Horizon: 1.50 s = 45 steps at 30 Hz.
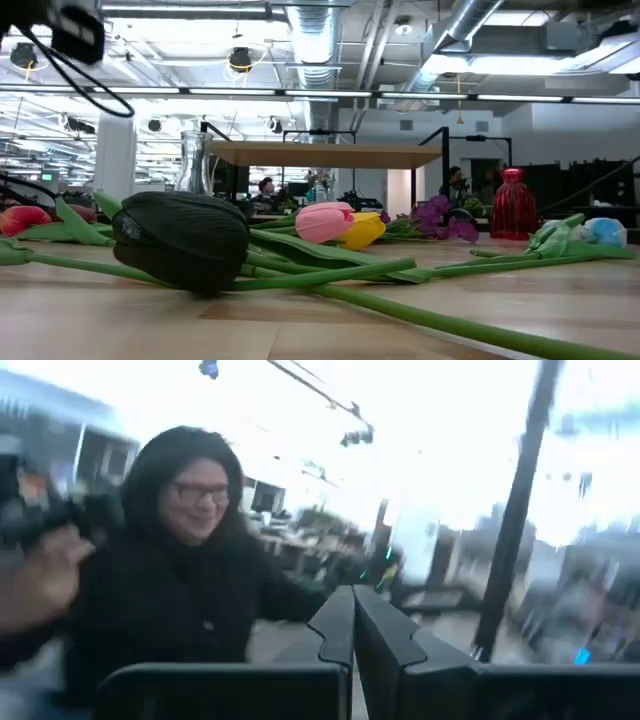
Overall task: Pick and place flowers into a vace then onto a shelf
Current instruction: Put the top white flower into the red vase
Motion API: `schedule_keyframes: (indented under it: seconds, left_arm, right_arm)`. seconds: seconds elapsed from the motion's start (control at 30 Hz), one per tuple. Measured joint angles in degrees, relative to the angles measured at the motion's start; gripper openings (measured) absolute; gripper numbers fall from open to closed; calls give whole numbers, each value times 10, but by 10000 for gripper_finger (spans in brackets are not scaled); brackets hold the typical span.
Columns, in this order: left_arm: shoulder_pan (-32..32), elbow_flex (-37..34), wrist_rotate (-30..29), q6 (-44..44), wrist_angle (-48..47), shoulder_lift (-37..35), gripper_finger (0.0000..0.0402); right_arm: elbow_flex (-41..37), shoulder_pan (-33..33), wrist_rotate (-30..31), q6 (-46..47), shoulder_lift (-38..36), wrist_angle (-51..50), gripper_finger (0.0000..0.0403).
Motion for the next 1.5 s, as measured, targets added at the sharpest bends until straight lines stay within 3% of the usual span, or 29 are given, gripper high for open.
schedule_keyframes:
  seconds: [0.13, 0.27, 0.4, 0.5, 0.73, 0.87, 1.03, 1.1, 1.2, 1.27, 1.33, 1.4, 1.5]
  left_arm:
    - [0, 5, 81, 112, 154, 91, 0]
    - [0, 44, 139, 190, 199, 166, 0]
    - [0, 87, 123, 237, 191, 219, 0]
    - [1, 113, 77, 240, 180, 242, 0]
    - [28, 178, -58, 186, -10, 212, 0]
    - [66, 229, -73, 105, -217, 176, 0]
    - [120, 264, -75, 35, -371, 151, 0]
    - [139, 266, -76, 24, -402, 141, 0]
    - [163, 259, -77, 21, -405, 131, 0]
    - [174, 252, -78, 20, -394, 128, 0]
    - [183, 246, -78, 18, -386, 128, 0]
    - [187, 243, -78, 6, -382, 132, 0]
    - [191, 234, -77, -12, -352, 143, 0]
  right_arm:
    - [0, 21, 2, -114, 34, 57, 0]
    - [0, 27, 1, -151, 75, 113, 0]
    - [0, 25, 2, -205, 118, 121, 0]
    - [0, 22, 1, -236, 153, 131, 0]
    - [52, 22, 10, -252, 238, 135, 0]
    - [102, 22, 58, -250, 317, 119, 0]
    - [183, 11, 86, -249, 412, 118, 0]
    - [219, 10, 156, -247, 435, 118, 0]
    - [280, 14, 370, -228, 451, 67, 0]
    - [328, 14, 528, -209, 451, -33, 0]
    - [380, 12, 637, -172, 450, -173, 0]
    - [432, 7, 670, -123, 450, -320, 0]
    - [503, 7, 644, -37, 450, -532, 0]
